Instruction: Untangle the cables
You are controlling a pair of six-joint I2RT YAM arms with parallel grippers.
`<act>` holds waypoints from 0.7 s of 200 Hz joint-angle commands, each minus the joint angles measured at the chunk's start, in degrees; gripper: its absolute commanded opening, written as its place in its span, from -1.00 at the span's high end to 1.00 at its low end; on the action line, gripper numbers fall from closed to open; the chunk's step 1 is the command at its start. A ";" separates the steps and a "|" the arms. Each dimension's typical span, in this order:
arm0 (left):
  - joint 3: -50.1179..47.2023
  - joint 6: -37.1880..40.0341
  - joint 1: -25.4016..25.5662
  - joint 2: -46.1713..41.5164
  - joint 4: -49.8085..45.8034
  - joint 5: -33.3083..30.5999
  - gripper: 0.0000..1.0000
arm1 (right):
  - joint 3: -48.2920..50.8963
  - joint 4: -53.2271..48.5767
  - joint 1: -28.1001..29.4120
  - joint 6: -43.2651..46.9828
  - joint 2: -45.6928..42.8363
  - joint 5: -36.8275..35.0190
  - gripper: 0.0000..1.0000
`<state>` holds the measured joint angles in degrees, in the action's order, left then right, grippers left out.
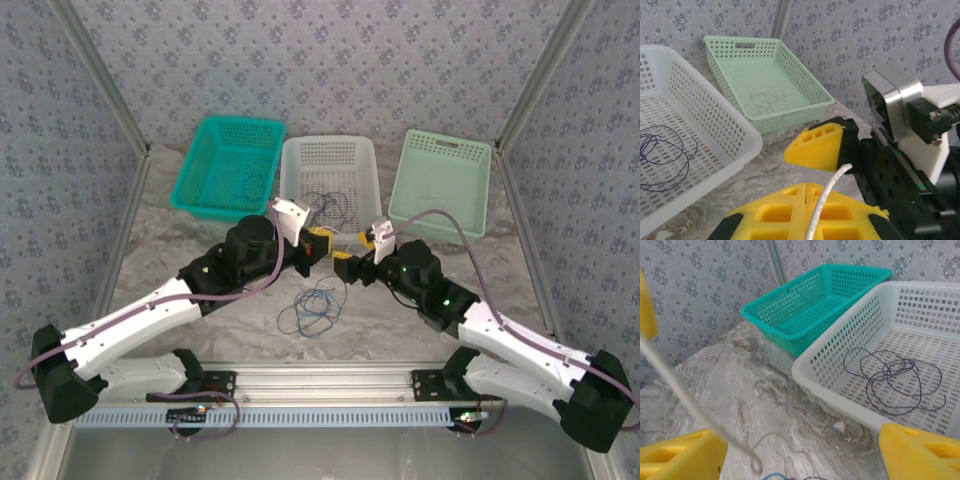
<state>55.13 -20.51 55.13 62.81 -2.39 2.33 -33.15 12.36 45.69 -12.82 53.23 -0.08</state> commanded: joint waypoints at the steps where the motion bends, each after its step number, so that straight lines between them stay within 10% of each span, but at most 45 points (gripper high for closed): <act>1: 2.21 -0.97 -0.19 -0.23 2.24 1.48 0.89 | -0.82 7.44 -0.92 0.57 2.22 1.78 -0.59; 97: 0.61 -2.24 -1.32 -0.94 2.88 1.03 0.85 | -5.73 0.74 -2.41 4.45 3.48 4.32 0.95; 140: -1.09 -2.34 -1.72 -3.08 0.65 -4.50 0.16 | -10.29 -8.48 -2.67 5.16 -0.16 3.04 1.00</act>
<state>54.87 -22.63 53.78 62.30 -1.58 1.83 -39.16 10.74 43.40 -8.91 55.96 3.73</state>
